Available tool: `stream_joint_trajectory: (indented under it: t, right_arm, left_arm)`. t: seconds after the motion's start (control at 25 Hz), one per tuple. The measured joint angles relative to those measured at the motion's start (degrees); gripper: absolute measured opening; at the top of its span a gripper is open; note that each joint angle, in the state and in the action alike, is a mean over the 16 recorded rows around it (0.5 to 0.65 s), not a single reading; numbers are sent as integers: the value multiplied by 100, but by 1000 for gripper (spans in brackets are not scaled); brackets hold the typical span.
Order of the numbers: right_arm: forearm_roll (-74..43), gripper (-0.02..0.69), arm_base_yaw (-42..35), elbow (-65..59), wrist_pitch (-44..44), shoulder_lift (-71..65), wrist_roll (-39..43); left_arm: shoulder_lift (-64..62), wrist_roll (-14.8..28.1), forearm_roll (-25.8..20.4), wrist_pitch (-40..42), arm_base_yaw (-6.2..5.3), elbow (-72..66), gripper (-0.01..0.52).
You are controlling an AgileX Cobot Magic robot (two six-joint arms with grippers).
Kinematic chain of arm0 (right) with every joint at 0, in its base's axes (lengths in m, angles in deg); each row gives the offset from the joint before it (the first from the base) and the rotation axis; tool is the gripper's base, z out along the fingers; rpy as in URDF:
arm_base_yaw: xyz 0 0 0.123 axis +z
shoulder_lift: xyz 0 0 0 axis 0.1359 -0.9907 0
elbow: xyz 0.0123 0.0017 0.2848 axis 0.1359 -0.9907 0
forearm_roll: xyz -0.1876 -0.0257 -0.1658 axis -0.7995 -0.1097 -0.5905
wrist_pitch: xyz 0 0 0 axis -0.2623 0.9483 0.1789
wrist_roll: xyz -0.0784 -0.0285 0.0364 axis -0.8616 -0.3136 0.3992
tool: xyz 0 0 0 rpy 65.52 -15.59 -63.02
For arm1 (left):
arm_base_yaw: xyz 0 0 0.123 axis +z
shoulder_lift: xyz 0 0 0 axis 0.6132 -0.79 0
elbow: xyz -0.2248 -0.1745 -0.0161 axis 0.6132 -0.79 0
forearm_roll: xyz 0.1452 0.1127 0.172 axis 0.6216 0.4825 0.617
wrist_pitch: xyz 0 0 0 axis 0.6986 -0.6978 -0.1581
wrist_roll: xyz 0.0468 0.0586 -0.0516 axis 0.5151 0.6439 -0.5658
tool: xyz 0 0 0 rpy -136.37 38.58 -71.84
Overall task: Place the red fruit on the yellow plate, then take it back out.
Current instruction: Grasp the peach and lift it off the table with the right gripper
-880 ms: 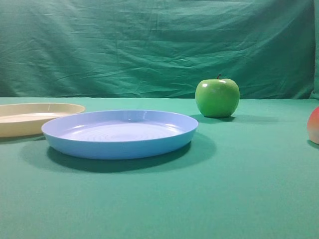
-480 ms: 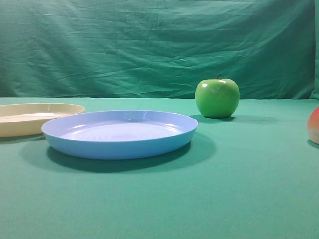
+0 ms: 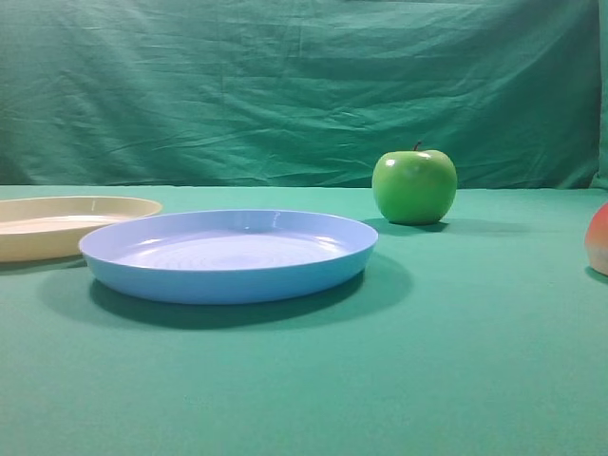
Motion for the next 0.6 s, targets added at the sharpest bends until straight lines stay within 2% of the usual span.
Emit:
stream_joint_trajectory:
  t: [0.28, 0.6]
  right_arm:
    - [186, 0, 36, 492, -118, -567, 0]
    - [169, 0, 71, 1402, 766, -1944, -124]
  left_arm:
    - [0, 0, 0, 0, 0, 0, 0]
    - [0, 0, 0, 0, 0, 0, 0]
